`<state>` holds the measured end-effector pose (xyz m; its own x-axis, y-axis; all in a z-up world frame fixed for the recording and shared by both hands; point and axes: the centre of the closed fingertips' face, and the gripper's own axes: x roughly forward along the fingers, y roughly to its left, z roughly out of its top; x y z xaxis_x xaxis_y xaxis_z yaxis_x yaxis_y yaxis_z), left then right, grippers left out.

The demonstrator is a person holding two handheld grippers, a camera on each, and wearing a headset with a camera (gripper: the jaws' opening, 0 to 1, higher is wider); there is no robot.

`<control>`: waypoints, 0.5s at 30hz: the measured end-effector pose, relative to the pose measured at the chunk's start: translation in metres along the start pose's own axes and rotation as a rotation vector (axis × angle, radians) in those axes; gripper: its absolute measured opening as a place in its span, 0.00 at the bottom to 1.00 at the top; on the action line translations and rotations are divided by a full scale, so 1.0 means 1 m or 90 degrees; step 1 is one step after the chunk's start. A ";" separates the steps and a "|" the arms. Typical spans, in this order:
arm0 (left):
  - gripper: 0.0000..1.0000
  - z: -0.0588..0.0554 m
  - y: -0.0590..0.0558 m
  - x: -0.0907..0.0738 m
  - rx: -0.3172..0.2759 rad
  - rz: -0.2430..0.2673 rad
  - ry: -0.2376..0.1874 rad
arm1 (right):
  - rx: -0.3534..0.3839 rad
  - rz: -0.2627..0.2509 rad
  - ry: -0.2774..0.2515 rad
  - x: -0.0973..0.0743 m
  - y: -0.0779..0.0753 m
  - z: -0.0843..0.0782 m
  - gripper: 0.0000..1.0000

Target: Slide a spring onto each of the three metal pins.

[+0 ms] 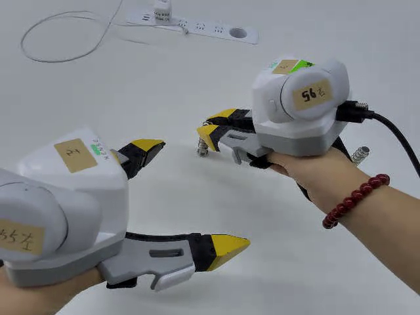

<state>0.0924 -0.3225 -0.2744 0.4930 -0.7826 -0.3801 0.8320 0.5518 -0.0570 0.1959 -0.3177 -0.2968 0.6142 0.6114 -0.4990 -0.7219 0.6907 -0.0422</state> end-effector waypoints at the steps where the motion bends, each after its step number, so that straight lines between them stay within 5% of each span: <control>1: 0.97 0.000 0.000 0.000 0.000 0.000 0.000 | -0.001 0.000 0.002 0.001 0.000 -0.001 0.11; 15: 0.97 -0.004 0.002 -0.001 -0.004 0.003 0.005 | -0.020 -0.001 0.018 0.005 0.004 -0.008 0.12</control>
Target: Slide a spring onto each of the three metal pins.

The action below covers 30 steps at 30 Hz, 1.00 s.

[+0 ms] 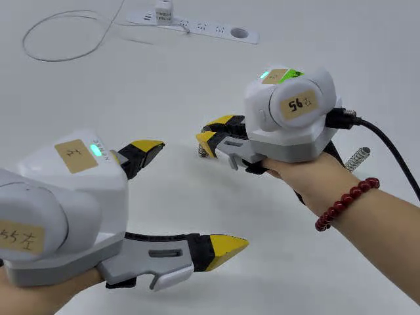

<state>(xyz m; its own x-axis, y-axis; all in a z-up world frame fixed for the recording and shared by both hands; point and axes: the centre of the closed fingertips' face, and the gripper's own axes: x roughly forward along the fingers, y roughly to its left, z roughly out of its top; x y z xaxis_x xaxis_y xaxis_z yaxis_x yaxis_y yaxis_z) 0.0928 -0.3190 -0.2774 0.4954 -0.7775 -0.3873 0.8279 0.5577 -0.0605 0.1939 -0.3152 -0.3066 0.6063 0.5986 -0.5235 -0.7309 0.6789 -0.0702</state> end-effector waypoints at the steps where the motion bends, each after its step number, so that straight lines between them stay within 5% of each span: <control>1: 0.97 0.000 0.000 0.000 0.001 0.000 0.000 | 0.002 0.000 0.001 0.000 0.000 0.000 0.12; 4: 0.97 0.000 0.002 -0.001 0.001 0.003 0.002 | 0.003 -0.004 0.004 -0.002 0.000 -0.001 0.22; 14: 0.97 0.005 0.006 -0.002 0.001 0.012 0.003 | 0.019 0.005 -0.022 -0.017 0.004 0.013 0.24; 30: 1.00 0.019 0.007 -0.004 -0.023 0.024 -0.013 | 0.052 -0.031 -0.023 -0.056 -0.015 0.021 0.42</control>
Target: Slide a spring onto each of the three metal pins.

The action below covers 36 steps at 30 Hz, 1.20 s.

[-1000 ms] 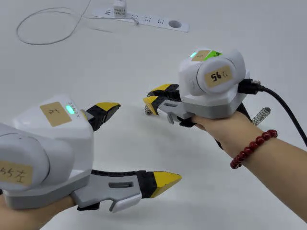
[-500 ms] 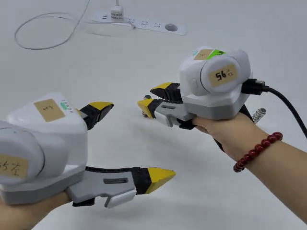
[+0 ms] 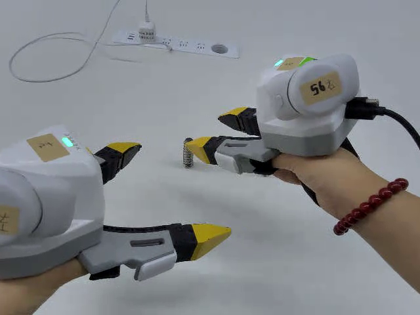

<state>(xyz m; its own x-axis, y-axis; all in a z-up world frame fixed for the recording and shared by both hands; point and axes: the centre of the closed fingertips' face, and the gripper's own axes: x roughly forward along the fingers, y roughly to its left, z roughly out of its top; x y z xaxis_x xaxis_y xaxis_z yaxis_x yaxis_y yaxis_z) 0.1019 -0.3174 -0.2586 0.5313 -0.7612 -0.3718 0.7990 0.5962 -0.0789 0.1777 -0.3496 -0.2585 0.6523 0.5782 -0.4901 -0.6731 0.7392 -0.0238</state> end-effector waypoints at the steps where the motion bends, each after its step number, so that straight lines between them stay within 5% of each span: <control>1: 1.00 0.001 0.000 0.000 0.000 0.001 0.001 | 0.002 -0.002 0.002 -0.002 -0.001 0.000 0.43; 36: 1.00 0.014 0.004 -0.012 0.017 0.055 0.016 | 0.080 -0.095 0.016 -0.094 -0.042 -0.038 0.63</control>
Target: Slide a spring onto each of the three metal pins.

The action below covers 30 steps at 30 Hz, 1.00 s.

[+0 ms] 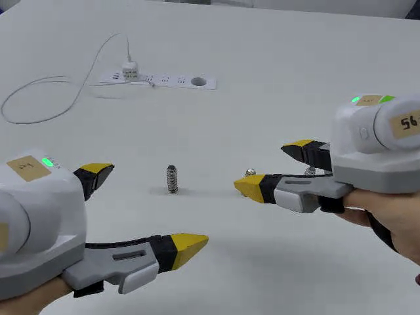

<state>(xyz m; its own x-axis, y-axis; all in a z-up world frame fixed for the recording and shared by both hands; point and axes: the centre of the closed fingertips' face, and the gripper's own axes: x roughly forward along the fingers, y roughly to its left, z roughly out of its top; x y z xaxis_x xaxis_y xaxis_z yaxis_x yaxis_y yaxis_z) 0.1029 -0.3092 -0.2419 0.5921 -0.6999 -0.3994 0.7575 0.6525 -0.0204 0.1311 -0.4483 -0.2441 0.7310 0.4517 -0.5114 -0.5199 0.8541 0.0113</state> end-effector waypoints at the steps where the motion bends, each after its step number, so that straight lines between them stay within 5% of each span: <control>1: 1.00 -0.001 0.001 0.000 -0.005 0.002 0.003 | 0.006 -0.004 0.001 -0.003 -0.002 -0.001 0.65; 16: 0.99 -0.001 0.004 -0.001 -0.005 0.019 0.014 | 0.043 -0.036 0.004 -0.033 -0.018 -0.023 0.74; 30: 1.00 -0.002 0.002 -0.004 -0.014 0.025 0.020 | 0.063 -0.029 0.000 -0.047 -0.017 -0.037 0.82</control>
<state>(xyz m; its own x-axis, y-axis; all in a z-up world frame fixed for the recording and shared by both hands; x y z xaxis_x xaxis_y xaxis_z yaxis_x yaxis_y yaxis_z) 0.1013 -0.3045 -0.2424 0.6118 -0.6646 -0.4288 0.7279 0.6853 -0.0237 0.0897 -0.4937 -0.2524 0.7527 0.4120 -0.5135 -0.4398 0.8951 0.0735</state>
